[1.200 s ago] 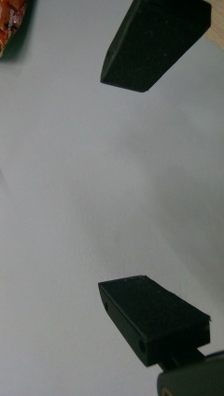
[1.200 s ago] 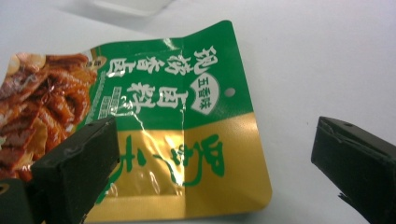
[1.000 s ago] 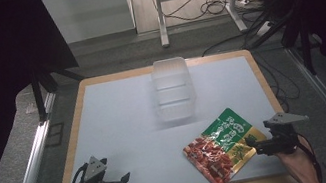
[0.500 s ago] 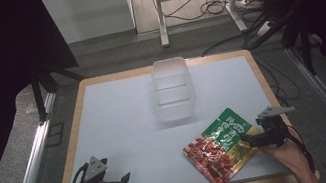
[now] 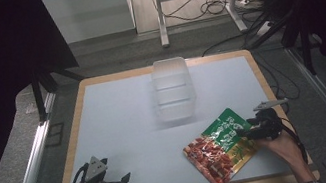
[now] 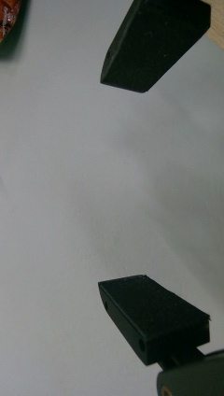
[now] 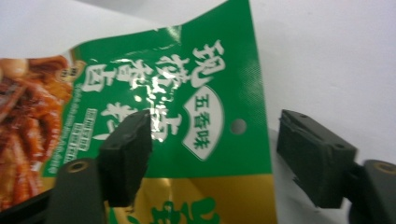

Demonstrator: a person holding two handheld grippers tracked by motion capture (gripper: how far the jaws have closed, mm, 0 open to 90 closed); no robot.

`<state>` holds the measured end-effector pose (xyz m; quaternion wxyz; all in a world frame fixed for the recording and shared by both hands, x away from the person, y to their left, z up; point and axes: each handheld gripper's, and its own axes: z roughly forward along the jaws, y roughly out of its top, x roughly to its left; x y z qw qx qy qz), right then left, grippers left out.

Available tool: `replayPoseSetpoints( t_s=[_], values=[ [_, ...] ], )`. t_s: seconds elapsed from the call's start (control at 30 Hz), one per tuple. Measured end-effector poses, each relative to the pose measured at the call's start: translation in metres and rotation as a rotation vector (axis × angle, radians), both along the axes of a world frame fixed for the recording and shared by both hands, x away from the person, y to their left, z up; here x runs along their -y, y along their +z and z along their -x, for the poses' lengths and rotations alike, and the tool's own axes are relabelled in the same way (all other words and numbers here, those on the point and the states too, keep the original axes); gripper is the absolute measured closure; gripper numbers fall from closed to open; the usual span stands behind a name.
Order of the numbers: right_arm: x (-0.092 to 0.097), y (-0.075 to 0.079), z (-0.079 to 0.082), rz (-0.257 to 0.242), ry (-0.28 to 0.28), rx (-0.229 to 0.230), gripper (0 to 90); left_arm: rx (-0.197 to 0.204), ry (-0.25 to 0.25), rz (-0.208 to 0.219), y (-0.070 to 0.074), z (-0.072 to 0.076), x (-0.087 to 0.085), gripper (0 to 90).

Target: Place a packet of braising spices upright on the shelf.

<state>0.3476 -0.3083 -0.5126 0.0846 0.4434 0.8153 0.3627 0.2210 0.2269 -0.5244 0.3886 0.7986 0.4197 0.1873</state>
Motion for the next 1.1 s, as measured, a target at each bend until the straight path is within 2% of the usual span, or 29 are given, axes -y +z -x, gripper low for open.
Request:
replayPoseSetpoints(
  t_s=[0.13, 0.27, 0.37, 0.4, 0.43, 0.53, 0.63, 0.7, 0.9, 1.1],
  values=[
    [-0.003, 0.004, 0.000, -0.044, 0.027, -0.008, 34.7, 0.000, 0.000, 0.000, 0.000, 0.000, 0.000, 4.0],
    [-0.013, 0.009, 0.004, -0.008, 0.057, 0.024, 41.6, 0.000, -0.001, -0.002, 0.000, 0.000, 0.000, 4.1],
    [-0.019, 0.009, 0.006, 0.048, 0.075, 0.042, 48.8, -0.001, -0.001, -0.003, 0.000, 0.000, 0.000, 4.1],
    [-0.019, 0.009, 0.006, 0.048, 0.075, 0.042, 48.8, -0.001, -0.001, -0.003, 0.000, 0.000, 0.000, 4.1],
    [-0.023, 0.010, 0.007, 0.079, 0.083, 0.054, 57.2, -0.001, -0.001, -0.002, 0.000, 0.000, 0.000, 4.1],
    [-0.025, 0.011, 0.007, 0.095, 0.092, 0.054, 65.7, -0.001, -0.001, -0.004, 0.000, 0.000, 0.000, 4.2],
    [-0.029, 0.013, 0.009, 0.136, 0.100, 0.078, 84.6, -0.001, -0.002, -0.004, 0.000, 0.000, 0.000, 4.2],
    [-0.031, 0.014, 0.010, 0.155, 0.103, 0.086, 88.9, -0.001, -0.002, -0.004, 0.000, 0.000, 0.000, 4.2],
    [-0.038, 0.018, 0.014, 0.191, 0.100, 0.109, 89.1, -0.001, 0.000, -0.001, 0.000, 0.000, 0.000, 4.2],
    [-0.041, 0.025, 0.016, 0.185, 0.092, 0.117, 89.1, -0.001, 0.001, 0.000, 0.000, 0.000, 0.000, 4.2]
  ],
)
